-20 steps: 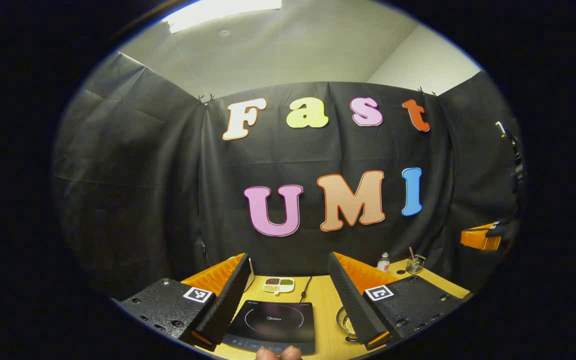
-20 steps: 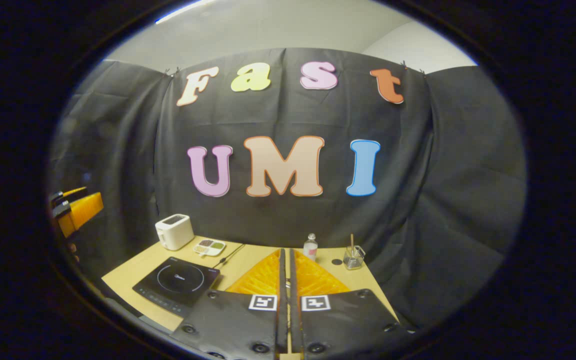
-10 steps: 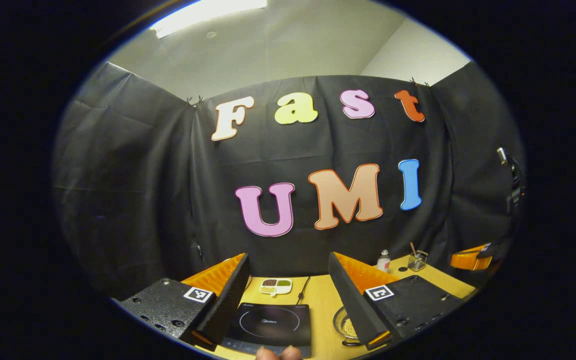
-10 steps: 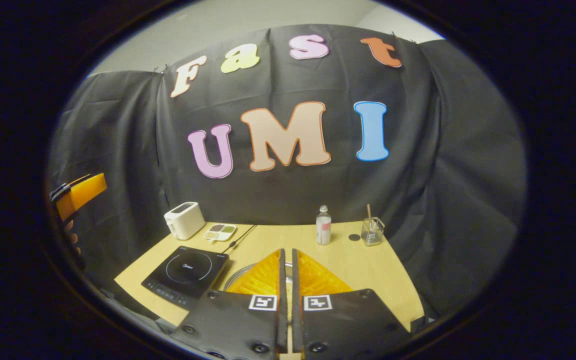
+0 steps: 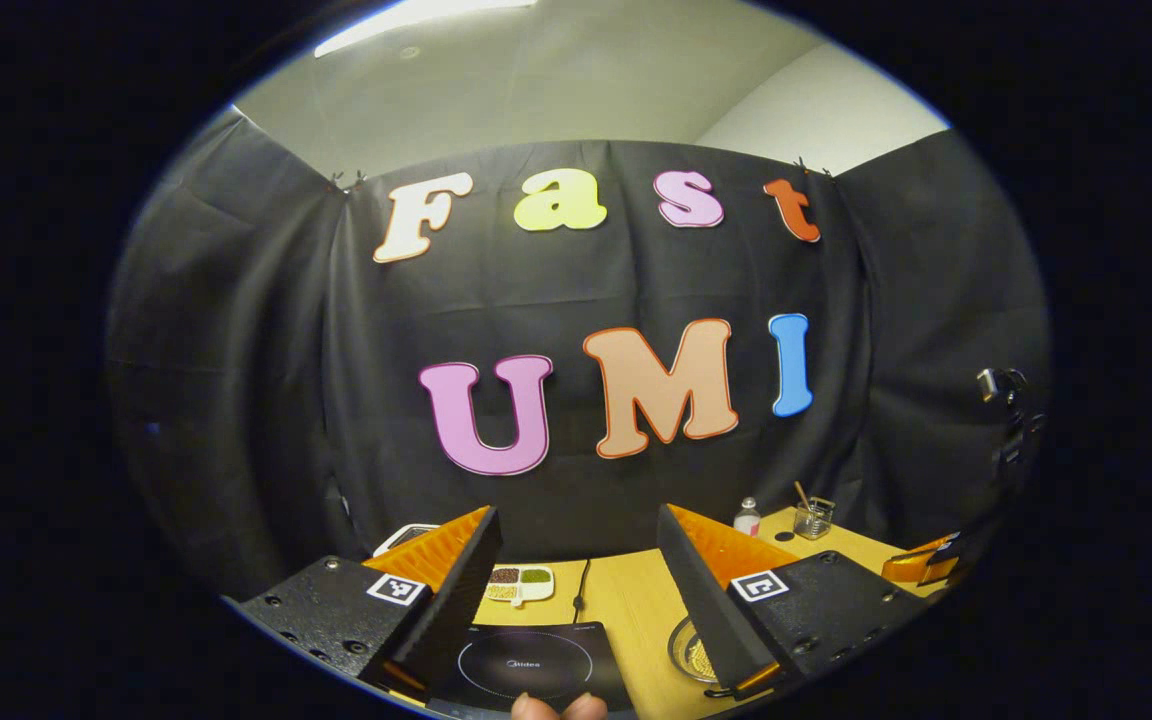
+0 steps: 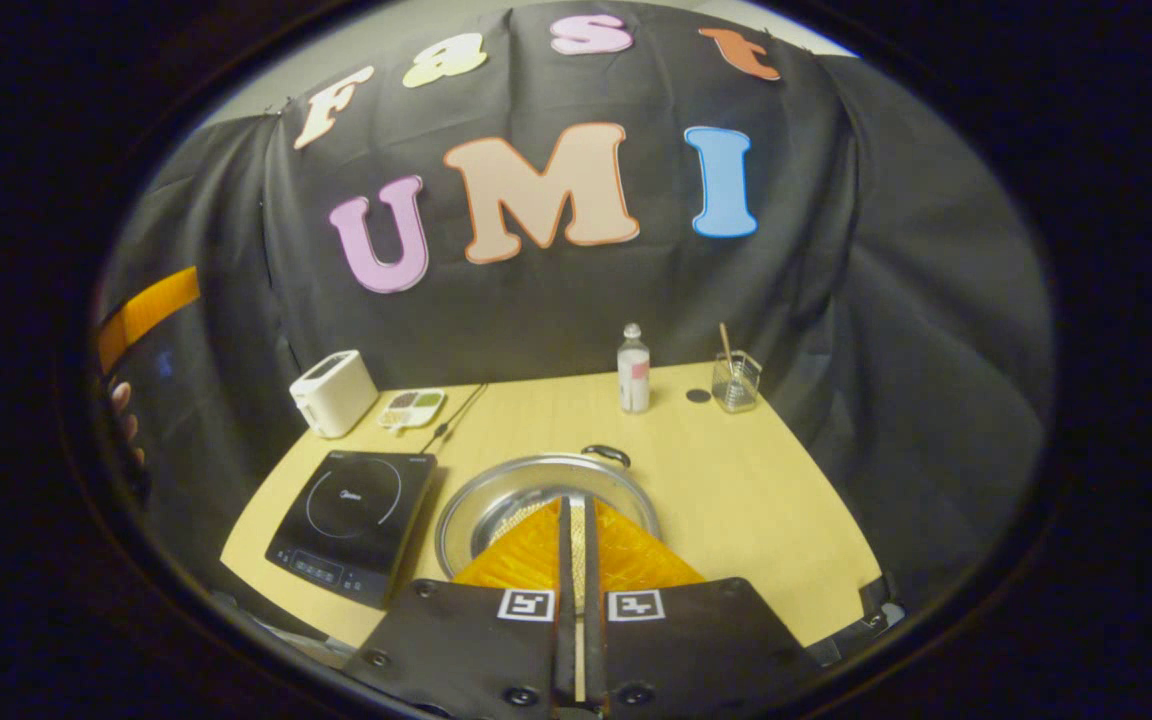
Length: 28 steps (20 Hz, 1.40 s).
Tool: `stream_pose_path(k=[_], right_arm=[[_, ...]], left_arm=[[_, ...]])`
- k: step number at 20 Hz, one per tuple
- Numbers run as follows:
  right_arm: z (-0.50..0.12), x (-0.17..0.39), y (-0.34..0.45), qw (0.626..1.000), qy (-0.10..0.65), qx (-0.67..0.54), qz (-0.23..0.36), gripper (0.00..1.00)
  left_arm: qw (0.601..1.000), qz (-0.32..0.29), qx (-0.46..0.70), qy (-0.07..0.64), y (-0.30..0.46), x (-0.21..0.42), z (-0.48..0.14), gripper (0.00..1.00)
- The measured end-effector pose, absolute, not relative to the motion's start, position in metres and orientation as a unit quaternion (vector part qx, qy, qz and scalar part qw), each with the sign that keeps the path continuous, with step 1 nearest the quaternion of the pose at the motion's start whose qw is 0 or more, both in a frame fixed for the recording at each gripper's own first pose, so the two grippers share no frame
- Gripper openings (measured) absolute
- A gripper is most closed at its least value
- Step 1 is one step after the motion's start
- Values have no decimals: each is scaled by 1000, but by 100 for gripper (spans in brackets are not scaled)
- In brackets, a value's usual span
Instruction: First push the handle of the pot to place it horizontally, then grasp the pot with both hands and set it on the induction cooktop.
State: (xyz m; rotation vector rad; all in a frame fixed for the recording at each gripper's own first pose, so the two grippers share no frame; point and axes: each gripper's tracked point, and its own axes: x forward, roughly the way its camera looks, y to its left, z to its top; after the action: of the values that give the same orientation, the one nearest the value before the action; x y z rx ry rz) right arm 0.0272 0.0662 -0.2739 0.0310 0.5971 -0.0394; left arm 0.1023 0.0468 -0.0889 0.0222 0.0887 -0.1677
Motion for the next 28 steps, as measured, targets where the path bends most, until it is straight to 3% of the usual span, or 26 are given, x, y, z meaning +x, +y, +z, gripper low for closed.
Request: stream_pose_path(k=[6,11,12,22,23,24,28], right_arm=[[-340,4,87,924,366,61,-97,5],[-390,-19,103,892,420,94,-139,2],[-399,-21,106,887,427,98,-144,6],[-455,-27,131,853,495,84,-143,5],[-458,-28,130,849,502,78,-147,0],[-455,-32,128,847,505,76,-147,6],[-466,-37,134,839,520,62,-146,3]], left_arm=[[988,-150,1,41,61,130,-117,95],[986,-159,-9,53,93,133,-141,95],[985,-159,-13,58,97,133,-147,95],[988,-114,-29,98,148,131,-188,95],[989,-109,-29,99,152,131,-191,95],[989,-105,-30,100,156,132,-191,95],[989,-102,-32,98,156,140,-194,95]])
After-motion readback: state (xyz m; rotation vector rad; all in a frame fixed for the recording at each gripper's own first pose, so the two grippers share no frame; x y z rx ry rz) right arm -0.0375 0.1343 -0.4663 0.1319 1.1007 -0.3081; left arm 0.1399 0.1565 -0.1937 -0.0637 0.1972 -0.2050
